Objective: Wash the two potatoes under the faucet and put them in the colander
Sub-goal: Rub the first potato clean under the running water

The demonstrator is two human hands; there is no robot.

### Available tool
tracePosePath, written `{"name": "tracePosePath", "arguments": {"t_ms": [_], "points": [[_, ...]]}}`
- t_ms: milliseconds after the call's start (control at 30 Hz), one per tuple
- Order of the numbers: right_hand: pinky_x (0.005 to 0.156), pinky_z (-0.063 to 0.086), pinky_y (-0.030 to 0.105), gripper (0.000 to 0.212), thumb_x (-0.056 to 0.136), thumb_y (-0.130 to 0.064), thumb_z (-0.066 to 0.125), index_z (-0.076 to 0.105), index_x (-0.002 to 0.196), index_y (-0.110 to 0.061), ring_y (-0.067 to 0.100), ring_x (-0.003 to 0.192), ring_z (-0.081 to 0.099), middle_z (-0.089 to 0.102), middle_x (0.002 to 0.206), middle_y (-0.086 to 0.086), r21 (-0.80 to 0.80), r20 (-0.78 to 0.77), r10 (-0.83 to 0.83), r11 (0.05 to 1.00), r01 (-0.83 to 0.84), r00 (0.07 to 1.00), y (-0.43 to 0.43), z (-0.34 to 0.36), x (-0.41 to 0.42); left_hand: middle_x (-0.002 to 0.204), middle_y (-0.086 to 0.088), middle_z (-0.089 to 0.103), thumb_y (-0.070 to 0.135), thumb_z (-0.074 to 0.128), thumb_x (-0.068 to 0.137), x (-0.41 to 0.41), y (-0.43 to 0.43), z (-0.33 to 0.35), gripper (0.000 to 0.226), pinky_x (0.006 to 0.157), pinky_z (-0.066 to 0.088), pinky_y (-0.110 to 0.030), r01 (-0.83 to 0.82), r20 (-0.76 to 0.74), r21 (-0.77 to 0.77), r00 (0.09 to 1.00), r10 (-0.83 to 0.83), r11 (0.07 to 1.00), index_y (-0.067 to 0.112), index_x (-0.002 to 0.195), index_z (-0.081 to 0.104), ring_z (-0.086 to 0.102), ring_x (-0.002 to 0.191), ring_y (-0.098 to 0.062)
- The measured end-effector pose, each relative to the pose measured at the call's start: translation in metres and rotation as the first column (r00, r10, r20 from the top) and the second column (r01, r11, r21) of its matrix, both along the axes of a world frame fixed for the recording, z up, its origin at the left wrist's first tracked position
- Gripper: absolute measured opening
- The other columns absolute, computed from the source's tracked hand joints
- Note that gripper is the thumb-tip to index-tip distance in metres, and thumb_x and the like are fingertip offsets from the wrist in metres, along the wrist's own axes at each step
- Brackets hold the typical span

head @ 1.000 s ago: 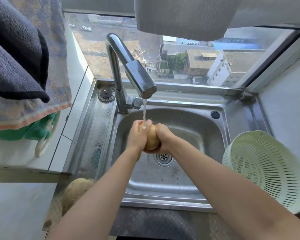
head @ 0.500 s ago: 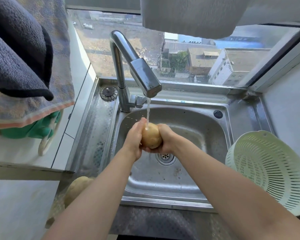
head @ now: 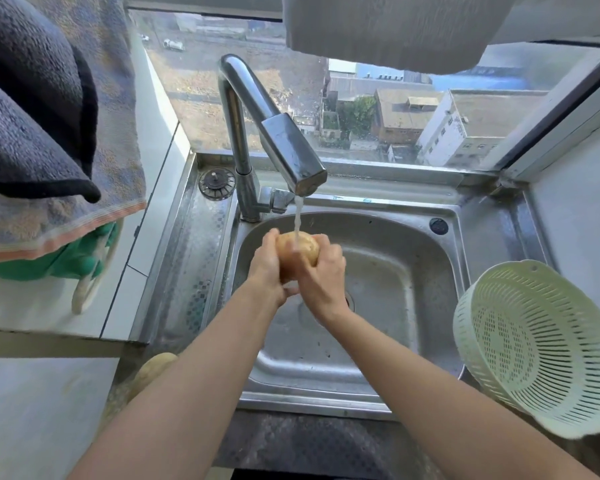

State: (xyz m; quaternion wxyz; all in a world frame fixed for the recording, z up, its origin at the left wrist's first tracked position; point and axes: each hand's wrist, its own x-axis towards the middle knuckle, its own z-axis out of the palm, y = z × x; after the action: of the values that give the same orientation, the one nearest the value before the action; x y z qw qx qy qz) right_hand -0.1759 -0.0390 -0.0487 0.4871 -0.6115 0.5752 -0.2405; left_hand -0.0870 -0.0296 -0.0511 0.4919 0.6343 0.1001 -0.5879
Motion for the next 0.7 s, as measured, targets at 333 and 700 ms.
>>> {"name": "tracePosePath", "arguments": {"t_ms": [333,700], "points": [[0.108,0.040,0.039,0.042,0.097,-0.038,0.037,0.054,0.124,-0.011,0.023,0.120,0.050,0.054,0.127,0.010,0.078,0.055,0.049,0.996,-0.053,0.997,0.008,0.002,0.007,0.094,-0.012,0.065,0.040,0.057,0.091,-0.016,0.015,-0.003,0.032,0.057,0.054,-0.032,-0.166,0.072,-0.011,0.983,0.166,0.986,0.010,0.097,0.065,0.064,0.077,-0.023],[0.097,0.043,0.040,0.031,0.099,-0.020,0.037,0.058,0.115,-0.003,0.027,0.107,0.053,0.059,0.116,0.014,-0.152,-0.103,0.200,0.965,-0.214,0.974,0.009,0.015,0.015,0.068,-0.009,0.054,0.017,0.044,0.092,-0.009,0.019,0.007,0.026,0.039,0.048,-0.023,-0.218,0.199,-0.011,0.956,0.216,0.976,0.014,0.067,0.052,0.053,0.057,-0.022]]}}
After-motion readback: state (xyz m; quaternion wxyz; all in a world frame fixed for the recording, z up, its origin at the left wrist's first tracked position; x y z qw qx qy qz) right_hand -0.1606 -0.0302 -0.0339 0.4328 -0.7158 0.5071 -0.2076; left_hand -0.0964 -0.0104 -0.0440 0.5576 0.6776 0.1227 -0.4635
